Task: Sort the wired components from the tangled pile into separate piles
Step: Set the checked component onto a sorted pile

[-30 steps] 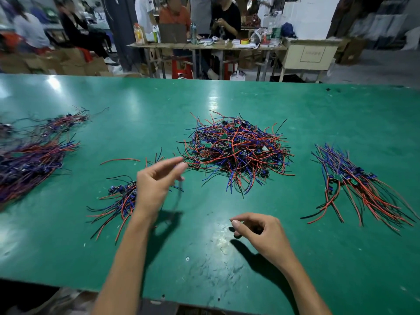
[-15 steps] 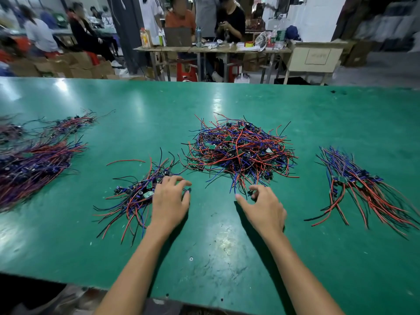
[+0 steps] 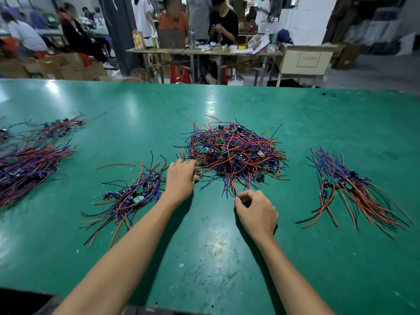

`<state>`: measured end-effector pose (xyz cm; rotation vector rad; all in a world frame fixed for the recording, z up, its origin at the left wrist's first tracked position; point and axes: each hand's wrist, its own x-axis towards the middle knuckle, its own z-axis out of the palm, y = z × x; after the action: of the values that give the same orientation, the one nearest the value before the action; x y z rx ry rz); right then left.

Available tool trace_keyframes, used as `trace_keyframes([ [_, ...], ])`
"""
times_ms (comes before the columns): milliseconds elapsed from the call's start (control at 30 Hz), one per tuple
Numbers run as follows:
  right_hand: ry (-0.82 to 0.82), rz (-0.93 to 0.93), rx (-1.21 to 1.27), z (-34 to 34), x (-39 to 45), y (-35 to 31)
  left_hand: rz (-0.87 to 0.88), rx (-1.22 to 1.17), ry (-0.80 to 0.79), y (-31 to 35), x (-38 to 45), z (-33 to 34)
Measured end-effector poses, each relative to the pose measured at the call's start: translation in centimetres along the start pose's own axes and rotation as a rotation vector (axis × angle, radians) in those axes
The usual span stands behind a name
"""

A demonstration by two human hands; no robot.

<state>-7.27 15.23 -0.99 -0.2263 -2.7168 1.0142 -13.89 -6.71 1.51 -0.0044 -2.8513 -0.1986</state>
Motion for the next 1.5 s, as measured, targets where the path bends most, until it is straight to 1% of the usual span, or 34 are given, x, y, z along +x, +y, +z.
trace_keyframes([
  [67,0.005,-0.001,0.014,0.0,0.0,0.1,-0.022,-0.159,0.093,0.6,-1.7,-0.9],
  [133,0.018,-0.011,0.022,0.0,0.1,0.1,-0.013,-0.436,0.155,1.7,-3.9,-2.1],
  [167,0.018,-0.023,0.024,0.1,0.0,0.1,0.0,-0.6,0.15,2.3,-5.0,-2.8],
  [233,0.008,-0.055,0.034,0.1,-0.3,0.2,-0.001,-0.938,0.075,3.9,-6.9,-3.8],
  [267,-0.002,-0.075,0.047,0.1,-0.4,0.3,-0.044,-1.11,0.018,4.7,-7.5,-4.1],
  [333,-0.029,-0.108,0.092,-0.2,-0.8,0.5,-0.203,-1.392,-0.083,6.0,-8.2,-4.6],
  [433,-0.069,-0.084,0.179,-0.6,-0.8,0.7,-0.416,-1.682,-0.196,6.6,-8.3,-5.4],
  [500,-0.068,-0.04,0.243,-0.7,-0.5,0.7,-0.455,-1.844,-0.23,6.2,-8.0,-6.1],
  [567,-0.058,-0.014,0.276,-0.7,-0.4,0.7,-0.447,-1.892,-0.24,5.9,-7.8,-6.6],
  [633,-0.064,-0.001,0.277,-0.7,-0.4,0.8,-0.451,-1.862,-0.243,5.5,-7.8,-6.8],
  [700,-0.074,0.009,0.27,-0.7,-0.4,0.8,-0.455,-1.801,-0.208,4.6,-7.7,-7.1],
  [733,-0.076,0.013,0.27,-0.6,-0.5,0.9,-0.44,-1.752,-0.161,3.8,-7.5,-7.4],
  [800,-0.072,0.019,0.274,-0.5,-0.4,0.8,-0.388,-1.589,-0.002,1.6,-6.8,-8.3],
  [867,-0.07,0.023,0.268,-0.5,-0.4,0.8,-0.354,-1.325,0.19,-1.1,-5.7,-9.4],
  [900,-0.071,0.025,0.265,-0.6,-0.3,0.8,-0.354,-1.147,0.274,-2.4,-5.2,-9.8],
  [933,-0.072,0.025,0.263,-0.6,-0.3,0.8,-0.361,-0.95,0.327,-3.7,-4.9,-10.1],
  [967,-0.074,0.026,0.265,-0.5,-0.3,0.9,-0.375,-0.758,0.338,-4.9,-4.7,-10.2],
  [1000,-0.075,0.026,0.268,-0.5,-0.4,0.9,-0.398,-0.601,0.308,-5.9,-4.5,-10.0],
  [1067,-0.077,0.025,0.269,-0.5,-0.4,0.8,-0.452,-0.374,0.174,-7.0,-4.4,-9.2],
  [1133,-0.078,0.027,0.266,-0.5,-0.3,0.7,-0.49,-0.158,0.08,-6.4,-4.5,-8.0],
  [1233,-0.078,0.034,0.265,-0.4,-0.3,0.8,-0.529,0.157,0.066,-3.7,-4.2,-6.3],
  [1267,-0.078,0.033,0.266,-0.4,-0.3,0.8,-0.521,0.199,0.08,-2.9,-3.8,-5.9],
  [1300,-0.077,0.033,0.268,-0.4,-0.3,0.8,-0.477,0.19,0.094,-2.2,-3.2,-5.4],
  [1333,-0.074,0.035,0.271,-0.4,-0.3,0.8,-0.394,0.143,0.094,-1.5,-2.5,-4.9],
  [1400,-0.066,0.039,0.271,-0.3,-0.1,0.8,-0.186,0.066,0.026,-0.4,-1.5,-3.5],
  [1433,-0.067,0.038,0.266,-0.2,0.0,0.8,-0.124,0.062,-0.03,0.1,-1.2,-2.8],
  [1500,-0.074,0.031,0.258,-0.2,0.0,0.9,-0.116,0.08,-0.108,0.5,-1.1,-1.5],
])
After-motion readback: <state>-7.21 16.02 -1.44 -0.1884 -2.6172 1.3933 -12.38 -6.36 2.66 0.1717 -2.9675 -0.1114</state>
